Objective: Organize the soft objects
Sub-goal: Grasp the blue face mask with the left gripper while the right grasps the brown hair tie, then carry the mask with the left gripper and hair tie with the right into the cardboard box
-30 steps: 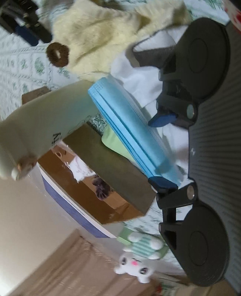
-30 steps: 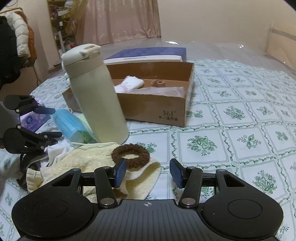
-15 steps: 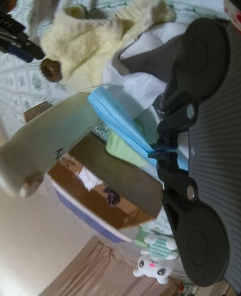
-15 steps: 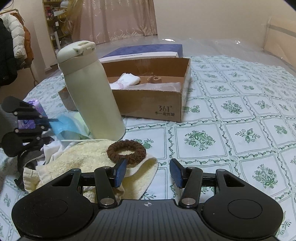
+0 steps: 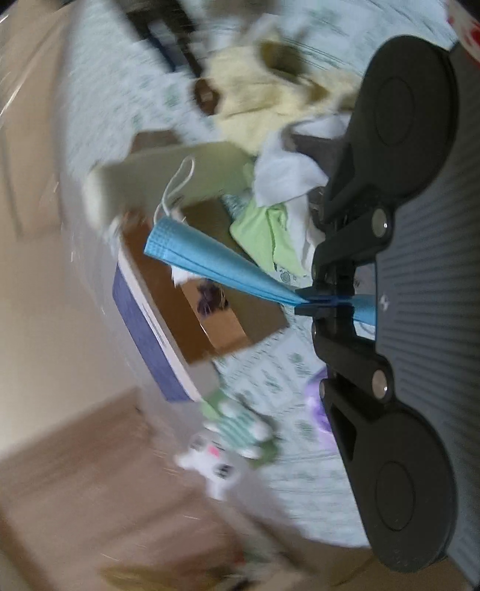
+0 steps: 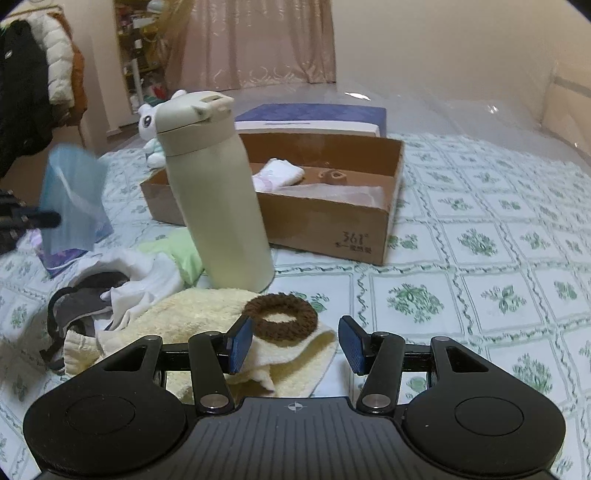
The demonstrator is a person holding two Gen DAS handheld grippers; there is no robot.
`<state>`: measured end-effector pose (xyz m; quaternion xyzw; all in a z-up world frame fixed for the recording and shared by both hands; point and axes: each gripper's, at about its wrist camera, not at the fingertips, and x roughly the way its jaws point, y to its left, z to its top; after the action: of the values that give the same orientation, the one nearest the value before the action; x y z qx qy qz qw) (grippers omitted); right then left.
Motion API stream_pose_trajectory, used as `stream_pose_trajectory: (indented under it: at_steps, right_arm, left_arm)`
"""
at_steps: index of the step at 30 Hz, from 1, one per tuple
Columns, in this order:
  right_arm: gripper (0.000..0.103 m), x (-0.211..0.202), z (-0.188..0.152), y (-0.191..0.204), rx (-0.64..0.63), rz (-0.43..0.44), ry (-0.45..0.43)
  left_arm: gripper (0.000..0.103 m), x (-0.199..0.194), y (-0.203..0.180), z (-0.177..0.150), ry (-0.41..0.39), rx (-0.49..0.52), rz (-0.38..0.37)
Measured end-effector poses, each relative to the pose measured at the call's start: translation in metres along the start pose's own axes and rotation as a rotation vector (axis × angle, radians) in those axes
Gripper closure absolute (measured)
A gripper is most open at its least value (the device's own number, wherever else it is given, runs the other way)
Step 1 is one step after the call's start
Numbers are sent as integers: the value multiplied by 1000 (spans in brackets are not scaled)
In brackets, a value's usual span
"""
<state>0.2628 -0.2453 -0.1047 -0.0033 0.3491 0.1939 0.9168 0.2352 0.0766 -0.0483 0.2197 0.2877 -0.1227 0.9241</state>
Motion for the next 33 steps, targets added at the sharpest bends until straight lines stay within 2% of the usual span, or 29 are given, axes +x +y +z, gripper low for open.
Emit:
stream_pose_trajectory:
  at_steps: [3,6,10,12,13,14,18,22,28,33]
  right_arm:
    - [50,5,3,7,-64,0,-6]
    - [51,15,3,13,-136,-6,7]
    - [64,30,-1,21,-238,-3,49]
    - [70,35,-5,22,-271,-3,60]
    - [81,37,-6,23,-286,-1,61]
    - [96,38,-7,24,-298,7,63]
    - [98,35,-10,25,-318,12,47]
    - [99,23,0,16,-250,32,14]
    - [99,2,30,-7,-141,57,-58]
    - [99,-8,55,-25,-84,70,-118]
  left_arm:
    - [99,-11,19,6,22,-171,-12]
    - [100,-19,34,9,49,-293,-32]
    - [100,-21,48,10,89,-406,-41]
    - [100,-23,52,10,92,-415,-25]
    - [100,-24,53,10,95,-421,-20]
    - [100,-24,54,10,98,-430,-22]
    - [100,-25,59,10,101,-433,-8]
    - [100,-25,62,13,87,-432,-6]
    - [100,-23,68,25,44,-411,-8]
    - [100,-14,72,48,-4,-379,-23]
